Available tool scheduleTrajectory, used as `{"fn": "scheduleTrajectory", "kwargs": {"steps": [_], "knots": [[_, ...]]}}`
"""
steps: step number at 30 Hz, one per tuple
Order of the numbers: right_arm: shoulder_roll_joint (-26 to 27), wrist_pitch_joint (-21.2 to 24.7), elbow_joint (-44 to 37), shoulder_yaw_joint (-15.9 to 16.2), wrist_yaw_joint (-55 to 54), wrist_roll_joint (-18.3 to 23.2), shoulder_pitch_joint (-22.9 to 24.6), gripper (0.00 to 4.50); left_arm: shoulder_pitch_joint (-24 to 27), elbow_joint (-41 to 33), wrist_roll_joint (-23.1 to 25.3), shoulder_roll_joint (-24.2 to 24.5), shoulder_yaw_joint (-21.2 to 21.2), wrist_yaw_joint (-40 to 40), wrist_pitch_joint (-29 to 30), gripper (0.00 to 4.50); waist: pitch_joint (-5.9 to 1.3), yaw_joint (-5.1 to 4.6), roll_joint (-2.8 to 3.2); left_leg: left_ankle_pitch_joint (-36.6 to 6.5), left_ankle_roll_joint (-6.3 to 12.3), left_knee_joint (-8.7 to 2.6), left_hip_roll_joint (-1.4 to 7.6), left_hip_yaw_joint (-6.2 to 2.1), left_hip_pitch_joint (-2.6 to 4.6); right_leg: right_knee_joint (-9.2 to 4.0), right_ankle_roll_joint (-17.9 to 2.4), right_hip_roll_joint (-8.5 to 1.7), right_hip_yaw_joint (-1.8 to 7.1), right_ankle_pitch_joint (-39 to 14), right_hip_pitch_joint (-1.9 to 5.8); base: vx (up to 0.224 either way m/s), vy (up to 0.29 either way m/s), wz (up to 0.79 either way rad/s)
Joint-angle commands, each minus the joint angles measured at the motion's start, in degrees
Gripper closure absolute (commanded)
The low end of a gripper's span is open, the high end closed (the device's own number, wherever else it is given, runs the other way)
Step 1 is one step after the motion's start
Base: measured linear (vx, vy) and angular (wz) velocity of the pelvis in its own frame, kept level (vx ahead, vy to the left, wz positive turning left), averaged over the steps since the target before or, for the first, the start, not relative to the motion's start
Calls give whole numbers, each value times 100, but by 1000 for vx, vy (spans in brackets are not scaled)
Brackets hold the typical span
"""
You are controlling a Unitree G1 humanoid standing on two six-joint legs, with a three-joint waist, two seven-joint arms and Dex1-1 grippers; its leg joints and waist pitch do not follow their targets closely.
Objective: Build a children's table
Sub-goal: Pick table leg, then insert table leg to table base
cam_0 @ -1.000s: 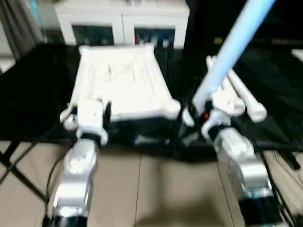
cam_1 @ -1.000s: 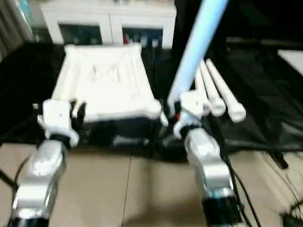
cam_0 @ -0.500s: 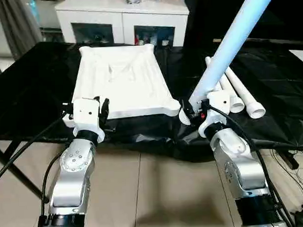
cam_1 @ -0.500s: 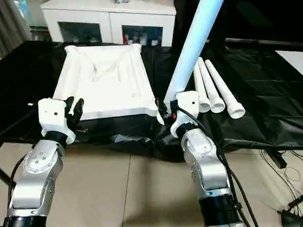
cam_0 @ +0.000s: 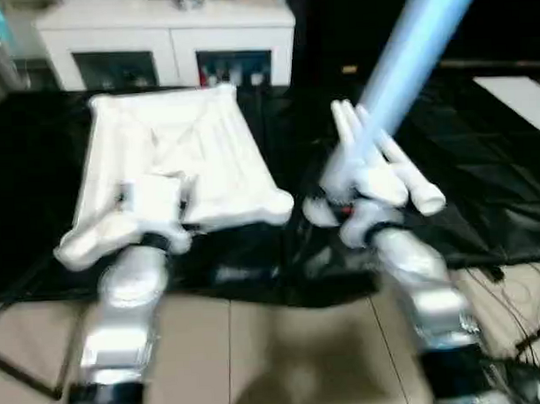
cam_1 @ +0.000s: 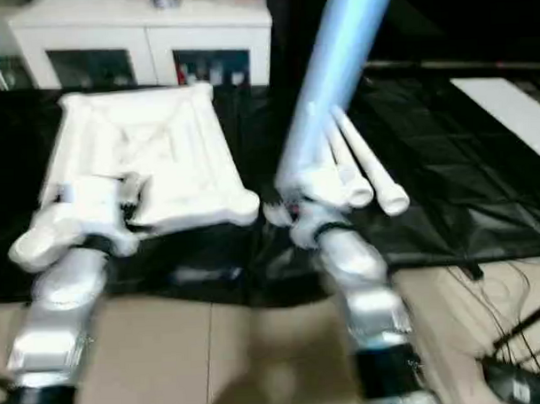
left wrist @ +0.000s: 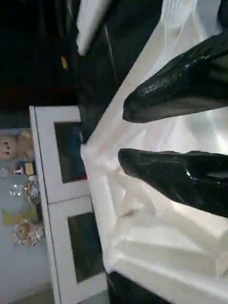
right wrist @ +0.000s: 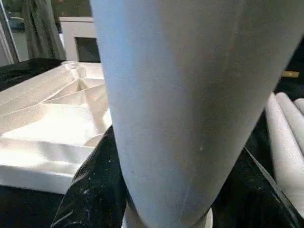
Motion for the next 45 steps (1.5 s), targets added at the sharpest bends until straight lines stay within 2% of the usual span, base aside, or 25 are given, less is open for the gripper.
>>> {"fn": "scheduleTrajectory", "kwargs": {"steps": [1,2,3,4,6,8,10,11,12,13,17,20,21,22,25,26,28,29,30,31,33,34,36,40,45], "knots": [[-155,-74,-38,-209,-5,-24,9,264,-31,-43,28,-97,-167,3,52,327,-360,-158,100,632,2855,-546,914,-647,810,-77,289,-255,138,110,-559,114,-47,-4],[-194,-73,-41,-137,106,-30,15,264,-9,-65,30,-79,-183,19,60,327,-283,-118,-55,184,2457,-472,506,-307,527,-524,20,-354,312,706,-361,108,-89,3],[-208,-61,-54,-101,175,-14,20,264,-1,-71,39,-69,-188,26,63,327,-245,78,-385,-861,1689,-111,-201,201,-78,-1160,-215,-544,767,-357,383,108,-89,3],[-211,-53,-80,-48,223,-19,34,264,4,-67,41,-55,-182,26,61,327,-276,279,-369,-565,1169,557,-279,55,-404,-1342,-414,-1031,1164,-1577,794,128,-103,6],[-211,-33,-94,-7,234,-40,45,264,3,-61,40,-42,-167,26,63,327,-279,293,-315,88,707,711,-159,-83,-777,-1266,59,-1152,638,-1352,906,129,-75,10],[-217,-57,-111,60,261,-79,64,264,-11,-45,36,-21,-141,18,75,327,-180,269,-178,500,784,484,27,-52,-754,-1580,-420,-1271,93,-1642,833,128,8,40],[-182,-82,-128,25,223,-34,77,264,-17,-31,32,-13,-125,12,73,327,-19,163,243,-171,913,-164,256,-65,-560,-1799,-400,-969,-677,-2580,1229,166,83,45],[-181,-111,-133,12,200,-28,80,264,-20,-26,33,-12,-125,12,72,327,-39,39,374,-821,825,-448,318,-164,-411,-1515,-301,-505,-754,-2353,1182,250,105,35],[-142,-66,-135,-55,183,68,85,264,-19,-26,33,-12,-128,13,72,327,-262,-198,548,-2030,1093,-632,603,-629,494,-604,-390,80,-516,-1248,438,250,105,35],[-144,-57,-123,-110,144,96,73,264,-18,-27,33,-16,-137,16,73,327,-374,-204,369,-1599,1503,-599,893,-985,751,-134,-225,23,-198,-678,22,235,70,30],[-198,-102,-57,-195,134,55,37,264,-22,-5,12,-1,-196,4,58,327,-230,-137,219,-1101,1601,-713,610,-506,441,68,342,15,-28,426,-396,153,50,9],[-214,-124,-47,-218,139,57,39,264,-34,20,-13,10,-233,-54,28,327,-123,-116,-178,-2440,1210,-756,213,-26,261,-875,-156,-378,359,419,-31,143,-68,1],[-212,-136,-66,-228,141,70,49,264,-39,30,-29,13,-255,-98,12,327,-138,86,-411,-1700,949,226,-266,195,162,-1522,-181,-872,956,-2727,237,145,-125,10],[-213,-136,-77,-229,142,72,54,264,-41,34,-41,11,-264,-120,6,327,-230,201,-354,-663,717,545,-294,46,-151,-1534,-293,-1090,1181,-3884,599,156,-107,4],[-220,-64,-205,-228,164,136,142,264,-21,38,-107,-6,-351,-315,-42,327,-207,255,-233,79,320,526,-202,-189,-494,-1375,-1147,-865,958,-2375,768,148,-40,-4],[-216,-50,-238,-248,150,168,169,264,-2,38,-155,-21,-372,-386,-42,327,-208,265,-205,233,320,438,-172,-182,-508,-1385,-1338,-786,857,-2088,752,130,43,2],[-248,-19,-416,-235,290,272,263,264,136,-29,-497,-40,-459,-799,-97,327,-172,211,133,556,588,-437,269,-177,-269,-1178,-1084,-183,230,-1111,421,139,78,1],[-277,-1,-456,-214,334,270,282,264,192,-73,-637,-14,-497,-1000,-91,327,-206,87,175,722,818,-488,465,-354,-177,-893,-917,-26,128,-562,300,194,117,1],[-331,33,-519,-179,406,256,309,264,291,-153,-888,43,-569,-1361,-78,327,-305,2,274,883,1291,-412,761,-632,320,-554,-788,-93,142,107,-101,194,117,1],[-346,35,-538,-172,434,260,317,264,320,-173,-916,96,-610,-1474,-117,327,-400,-43,223,2568,1838,-231,757,-723,412,-460,-623,-191,218,920,-262,171,82,7],[-418,51,-614,-182,601,332,333,264,433,-260,-1085,435,-750,-2095,-174,327,-470,54,53,5073,1821,113,494,-571,280,-599,-447,-432,478,2344,-300,69,82,5],[-439,73,-620,-214,698,411,313,264,430,-267,-1154,600,-768,-2359,-128,327,-479,143,-67,4863,1444,122,115,-306,-20,-587,-490,-408,565,3299,-48,29,56,2],[-458,71,-614,-244,779,483,285,264,413,-261,-1200,720,-779,-2552,-101,327,-427,195,-79,3138,1043,-50,32,-146,-301,-595,-692,-433,567,3577,161,0,0,0],[-608,458,-565,-369,1223,946,22,264,277,-79,-1300,1427,-1062,-3692,197,327,-191,107,-56,-274,489,-393,265,-134,-227,-838,-1335,-448,544,716,160,-62,-17,-3],[-930,923,-440,-350,1841,1271,-313,264,-51,229,-1547,2030,-1387,-4751,746,327,-58,83,-50,-2166,-263,-549,300,-62,-39,-1101,-914,-502,622,-1927,27,-87,-19,-1]]}}
